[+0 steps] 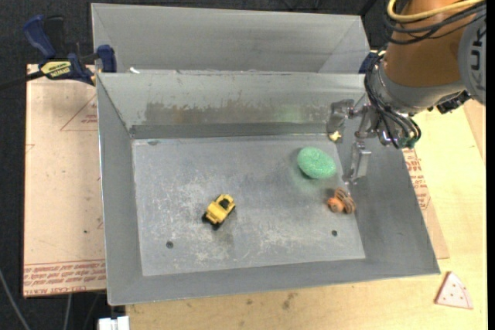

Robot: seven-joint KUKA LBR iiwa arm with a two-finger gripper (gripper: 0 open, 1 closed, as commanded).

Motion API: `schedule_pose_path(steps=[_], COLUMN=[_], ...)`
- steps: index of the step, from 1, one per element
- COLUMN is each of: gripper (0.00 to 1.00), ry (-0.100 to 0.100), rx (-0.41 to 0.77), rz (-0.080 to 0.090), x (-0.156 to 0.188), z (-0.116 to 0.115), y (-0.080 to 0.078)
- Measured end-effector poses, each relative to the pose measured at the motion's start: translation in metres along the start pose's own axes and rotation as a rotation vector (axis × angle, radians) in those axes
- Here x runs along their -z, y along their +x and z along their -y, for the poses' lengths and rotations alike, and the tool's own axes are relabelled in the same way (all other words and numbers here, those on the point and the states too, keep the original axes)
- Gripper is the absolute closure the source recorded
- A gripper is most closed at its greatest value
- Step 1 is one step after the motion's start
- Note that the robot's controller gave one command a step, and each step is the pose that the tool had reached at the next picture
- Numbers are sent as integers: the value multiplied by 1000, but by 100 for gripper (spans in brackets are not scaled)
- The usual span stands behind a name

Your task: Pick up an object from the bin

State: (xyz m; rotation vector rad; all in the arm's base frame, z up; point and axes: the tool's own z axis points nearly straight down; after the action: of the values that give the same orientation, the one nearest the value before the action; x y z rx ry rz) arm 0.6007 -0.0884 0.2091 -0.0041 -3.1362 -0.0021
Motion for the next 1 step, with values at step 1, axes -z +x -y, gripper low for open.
schedule_pose_path(steps=[1], gripper=[0], ry=[1], rx=[2], rz=[7], x=[5], z=[0], y=[-1])
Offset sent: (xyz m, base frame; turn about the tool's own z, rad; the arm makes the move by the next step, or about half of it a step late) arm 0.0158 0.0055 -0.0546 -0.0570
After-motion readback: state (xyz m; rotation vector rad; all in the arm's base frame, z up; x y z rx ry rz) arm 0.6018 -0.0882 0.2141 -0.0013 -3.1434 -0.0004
